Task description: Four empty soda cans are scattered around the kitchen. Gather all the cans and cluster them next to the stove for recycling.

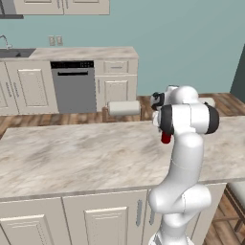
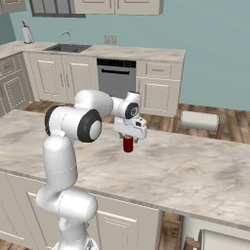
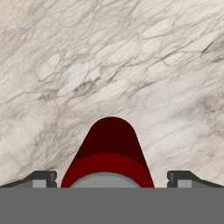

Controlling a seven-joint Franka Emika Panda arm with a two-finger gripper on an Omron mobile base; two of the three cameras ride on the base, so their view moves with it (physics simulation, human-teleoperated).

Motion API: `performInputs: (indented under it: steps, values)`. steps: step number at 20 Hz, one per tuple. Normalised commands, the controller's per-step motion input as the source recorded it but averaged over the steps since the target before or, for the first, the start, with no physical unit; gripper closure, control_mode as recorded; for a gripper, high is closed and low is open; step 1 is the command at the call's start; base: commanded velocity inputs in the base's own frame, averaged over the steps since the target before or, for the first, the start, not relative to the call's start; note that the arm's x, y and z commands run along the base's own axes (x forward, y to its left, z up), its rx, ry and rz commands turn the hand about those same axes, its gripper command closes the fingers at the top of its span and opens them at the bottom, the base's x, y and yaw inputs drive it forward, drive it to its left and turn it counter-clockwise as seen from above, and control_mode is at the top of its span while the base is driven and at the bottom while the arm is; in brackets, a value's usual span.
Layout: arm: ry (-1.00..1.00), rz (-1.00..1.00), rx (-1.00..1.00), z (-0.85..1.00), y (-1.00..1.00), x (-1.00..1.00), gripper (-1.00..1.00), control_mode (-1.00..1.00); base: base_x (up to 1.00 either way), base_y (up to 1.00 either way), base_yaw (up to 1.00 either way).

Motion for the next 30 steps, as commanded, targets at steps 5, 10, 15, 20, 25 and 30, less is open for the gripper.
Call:
performInputs:
  steps: [5,10,15,20,25,30]
  values:
    - [0.00,0.00,0.00,-0.07,0.02,0.00,-1.00,-1.00,0.00,0.00,0.00]
    - [0.00,0.00,0.00,-0.09,0.06,0.00,1.00,-1.00,0.00,0.00,0.00]
    - [0.00,0.00,0.00,-0.07,0.03,0.00,1.00,-1.00,0.00,0.00,0.00]
    - [0.00,0.00,0.03,0.11,0.00,-0.08,1.00,-1.00,0.00,0.00,0.00]
    - [0.00,0.00,0.00,0.30,0.00,-0.19,1.00,-1.00,0.00,0.00,0.00]
    - [0.00,0.00,0.00,0.36,0.03,-0.27,1.00,-1.00,0.00,0.00,0.00]
